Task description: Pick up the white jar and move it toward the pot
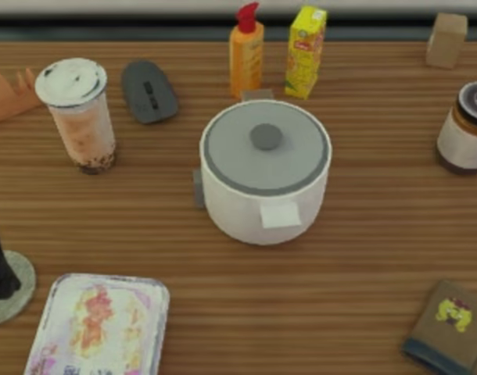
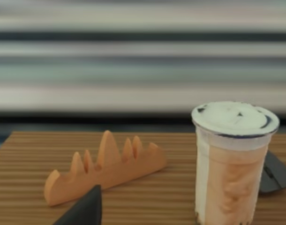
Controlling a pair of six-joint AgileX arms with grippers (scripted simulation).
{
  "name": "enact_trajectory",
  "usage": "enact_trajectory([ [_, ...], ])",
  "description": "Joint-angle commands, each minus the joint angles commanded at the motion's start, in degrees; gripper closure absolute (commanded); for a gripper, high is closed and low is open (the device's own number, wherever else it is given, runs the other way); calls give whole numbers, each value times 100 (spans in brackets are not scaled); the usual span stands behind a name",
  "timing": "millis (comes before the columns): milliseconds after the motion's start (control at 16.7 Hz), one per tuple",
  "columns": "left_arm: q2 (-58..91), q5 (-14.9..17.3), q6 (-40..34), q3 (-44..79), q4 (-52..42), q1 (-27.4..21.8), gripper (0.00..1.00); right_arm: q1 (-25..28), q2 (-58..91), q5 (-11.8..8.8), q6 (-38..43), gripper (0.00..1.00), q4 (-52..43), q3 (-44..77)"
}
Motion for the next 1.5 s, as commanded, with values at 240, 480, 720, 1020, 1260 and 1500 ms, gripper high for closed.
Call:
enact_trajectory([
  [240, 0, 0, 0, 0, 0, 0, 0, 136, 1533, -52, -308, 0, -1028, 823],
  [480, 0, 0, 0, 0, 0, 0, 0, 213, 2147, -82, -457, 0, -1549, 1058],
  [720, 0, 0, 0, 0, 0, 0, 0, 213, 2147, -82, -457, 0, -1549, 1058],
  [1020, 0, 0, 0, 0, 0, 0, 0, 207, 2051, -83, -467, 0, -1170, 617],
  [1260, 0, 0, 0, 0, 0, 0, 0, 215, 1839, -86, -457, 0, -410, -426],
  [1500, 0, 0, 0, 0, 0, 0, 0, 219, 1758, -87, -454, 0, -47, -833],
])
